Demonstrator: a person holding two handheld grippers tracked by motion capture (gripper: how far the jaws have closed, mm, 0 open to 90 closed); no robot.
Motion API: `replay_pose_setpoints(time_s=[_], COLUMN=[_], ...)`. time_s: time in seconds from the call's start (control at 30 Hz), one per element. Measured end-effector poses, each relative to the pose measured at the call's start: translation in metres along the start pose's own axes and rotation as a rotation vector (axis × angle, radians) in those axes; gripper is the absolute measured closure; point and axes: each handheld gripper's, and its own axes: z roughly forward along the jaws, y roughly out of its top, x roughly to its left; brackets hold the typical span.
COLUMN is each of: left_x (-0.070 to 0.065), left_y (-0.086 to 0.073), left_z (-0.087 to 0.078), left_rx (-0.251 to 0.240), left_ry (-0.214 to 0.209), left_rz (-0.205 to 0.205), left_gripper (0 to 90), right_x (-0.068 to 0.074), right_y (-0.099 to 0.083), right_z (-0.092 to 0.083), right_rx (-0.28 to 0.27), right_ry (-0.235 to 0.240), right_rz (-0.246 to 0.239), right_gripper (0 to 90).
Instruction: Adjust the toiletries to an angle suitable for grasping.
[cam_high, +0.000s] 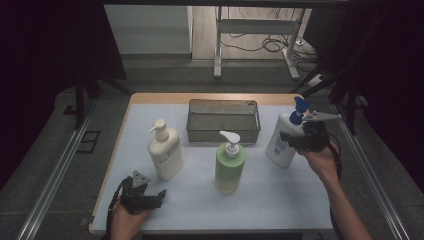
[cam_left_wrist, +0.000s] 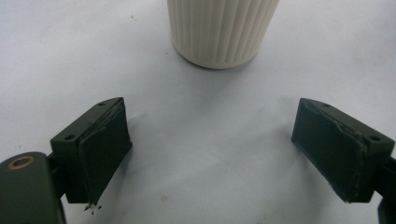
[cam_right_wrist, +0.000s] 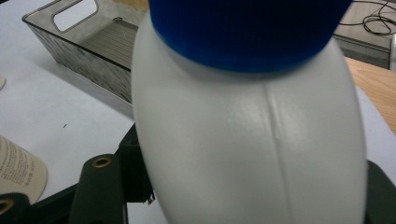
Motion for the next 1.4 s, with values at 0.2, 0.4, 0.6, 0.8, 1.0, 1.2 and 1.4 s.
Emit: replay_pose_setpoints(time_s=[0.2, 0.4, 0.6, 0.8, 1.0, 1.2, 1.4], left_x=[0.000, 0.000, 0.000, 0.000, 0.000, 0.000, 0.000], left_y=[0.000, 0.000, 0.000, 0.000, 0.000, 0.000, 0.000], left_z=[0.000, 0.000, 0.000, 0.000, 0.000, 0.000, 0.000], left_rx=[0.000, 0.000, 0.000, 0.000, -0.004, -0.001, -0.003], left_ry=[0.000, 0.000, 0.000, -0.001, 0.000, -0.001, 0.000], left_rz=[0.000, 0.000, 0.000, 0.003, -0.002, 0.002, -0.001], left_gripper=[10.8, 10.8, 10.8, 10.8, 10.8, 10.8, 10.8], right_x=[0.002, 0.007, 0.012, 0.022, 0.029, 0.039, 0.044], right_y=[0.000, 0.001, 0.004, 0.013, 0.022, 0.036, 0.044], right_z=[-0.001, -0.005, -0.011, -0.025, -0.036, -0.044, -0.045], right_rx=[0.002, 0.023, 0.030, 0.012, 0.002, -0.007, -0.009], right_ry=[-0.021, -0.045, -0.050, -0.025, -0.007, 0.010, 0.028], right_rz=[0.015, 0.014, 0.019, 0.000, -0.007, -0.015, -0.015], right_gripper=[39.0, 39.3, 39.5, 39.5, 39.5, 39.6, 39.6])
